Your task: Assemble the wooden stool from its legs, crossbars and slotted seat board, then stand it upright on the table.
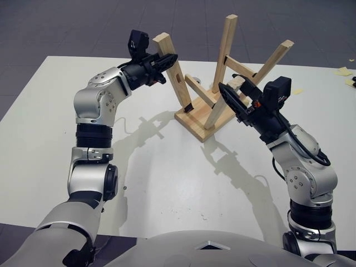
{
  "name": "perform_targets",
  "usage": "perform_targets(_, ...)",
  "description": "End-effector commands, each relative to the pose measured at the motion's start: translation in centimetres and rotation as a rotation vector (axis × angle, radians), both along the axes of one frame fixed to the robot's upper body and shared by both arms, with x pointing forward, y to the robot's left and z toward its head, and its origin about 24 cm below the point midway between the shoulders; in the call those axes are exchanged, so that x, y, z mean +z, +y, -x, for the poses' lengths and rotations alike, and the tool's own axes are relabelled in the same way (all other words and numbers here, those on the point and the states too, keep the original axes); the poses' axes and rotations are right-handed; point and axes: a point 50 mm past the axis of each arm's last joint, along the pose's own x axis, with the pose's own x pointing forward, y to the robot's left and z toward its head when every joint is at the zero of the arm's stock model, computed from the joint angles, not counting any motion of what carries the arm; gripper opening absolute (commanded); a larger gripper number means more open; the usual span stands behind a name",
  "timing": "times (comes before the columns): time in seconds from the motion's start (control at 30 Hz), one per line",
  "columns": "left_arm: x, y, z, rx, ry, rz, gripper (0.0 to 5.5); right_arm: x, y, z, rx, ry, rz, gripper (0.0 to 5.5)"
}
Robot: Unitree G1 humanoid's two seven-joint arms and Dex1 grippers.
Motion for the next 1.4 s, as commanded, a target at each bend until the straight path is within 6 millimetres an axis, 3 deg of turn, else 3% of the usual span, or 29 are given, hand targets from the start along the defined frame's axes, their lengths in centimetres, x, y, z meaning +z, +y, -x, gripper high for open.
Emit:
perform_targets(0.03, -0.6, -1.1, 0.2, -0.058, 0.041, 0.013, 1.04, -0.8, 0.0, -0.1, -0.016, 0.043, 0.003, 2.13)
perform_targets(0.27, 0.4, -1.4, -0.4, -0.045, 0.040, 0.089, 1.04, -0.9, 0.1, -0.1, -0.014, 0.045, 0.004, 2.13)
perform_targets(0.5, 0.2, -1.0, -0.7, -0.034, 0.017, 0.019, 1.04, -1.0, 0.2, 0.0, -0.017, 0.046, -0.001, 2.13)
perform_targets(0.8, 2.0, -1.0, -1.6, -0.005, -0.035, 0.080, 1.04, -1.0, 0.4, 0.1, -0.006, 0.050, -0.006, 2.13)
perform_targets(1.4, 0.2, -1.9, -2.5, -0.046, -0.027, 0.028, 1.04, -1.0, 0.5, 0.1, 0.013, 0.051, -0.010, 2.13)
